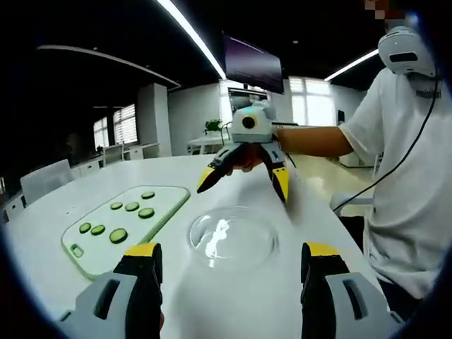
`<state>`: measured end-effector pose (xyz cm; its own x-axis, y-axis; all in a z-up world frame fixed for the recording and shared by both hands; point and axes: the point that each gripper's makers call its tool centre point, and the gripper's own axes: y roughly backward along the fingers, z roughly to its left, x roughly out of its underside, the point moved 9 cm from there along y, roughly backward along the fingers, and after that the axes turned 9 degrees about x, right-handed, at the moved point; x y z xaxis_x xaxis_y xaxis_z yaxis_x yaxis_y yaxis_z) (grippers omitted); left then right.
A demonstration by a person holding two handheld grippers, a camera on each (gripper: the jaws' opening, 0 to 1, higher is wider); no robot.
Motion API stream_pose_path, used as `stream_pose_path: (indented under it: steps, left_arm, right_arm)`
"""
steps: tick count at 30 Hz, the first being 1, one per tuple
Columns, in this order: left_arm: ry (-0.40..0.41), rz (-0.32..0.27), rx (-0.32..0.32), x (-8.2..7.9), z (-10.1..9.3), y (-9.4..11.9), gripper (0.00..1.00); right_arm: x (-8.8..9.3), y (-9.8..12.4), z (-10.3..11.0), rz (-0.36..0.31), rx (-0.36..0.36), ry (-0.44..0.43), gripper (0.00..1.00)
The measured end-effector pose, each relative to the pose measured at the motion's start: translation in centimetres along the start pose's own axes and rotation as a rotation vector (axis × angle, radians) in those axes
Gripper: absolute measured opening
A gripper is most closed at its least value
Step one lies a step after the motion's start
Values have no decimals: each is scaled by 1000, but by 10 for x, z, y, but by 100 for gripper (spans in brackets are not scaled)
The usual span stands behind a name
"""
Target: Open the petri dish lid, add cucumber slices into the petri dish, and close the lid
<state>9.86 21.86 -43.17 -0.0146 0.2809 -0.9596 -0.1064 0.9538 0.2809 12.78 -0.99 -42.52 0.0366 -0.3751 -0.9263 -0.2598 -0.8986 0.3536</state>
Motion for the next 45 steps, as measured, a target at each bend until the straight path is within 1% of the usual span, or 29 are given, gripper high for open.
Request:
stream_pose_path:
  steps: [8,12,18,24,34,39,45]
  left_arm:
    - [-6,18,36,-2,8,-12,81]
    - [-7,20,56,-3,9,-17,81]
    - [-6,40,75,2,11,-25,80]
    - [1,39,86,4,14,-30,80]
    - [10,37,113,6,14,-38,78]
    - [8,35,114,6,15,-39,77]
    - [9,42,115,8,16,-40,76]
  right_arm:
    - [2,-14,0,20,-33,14,78]
    - [4,-17,-2,14,-43,11,78]
    - [7,-24,2,24,-61,14,78]
    - [9,-32,5,36,-73,20,77]
    - [13,-34,1,38,-77,20,76]
    - [13,-36,0,32,-74,18,75]
    - [15,-38,-1,39,-78,26,75]
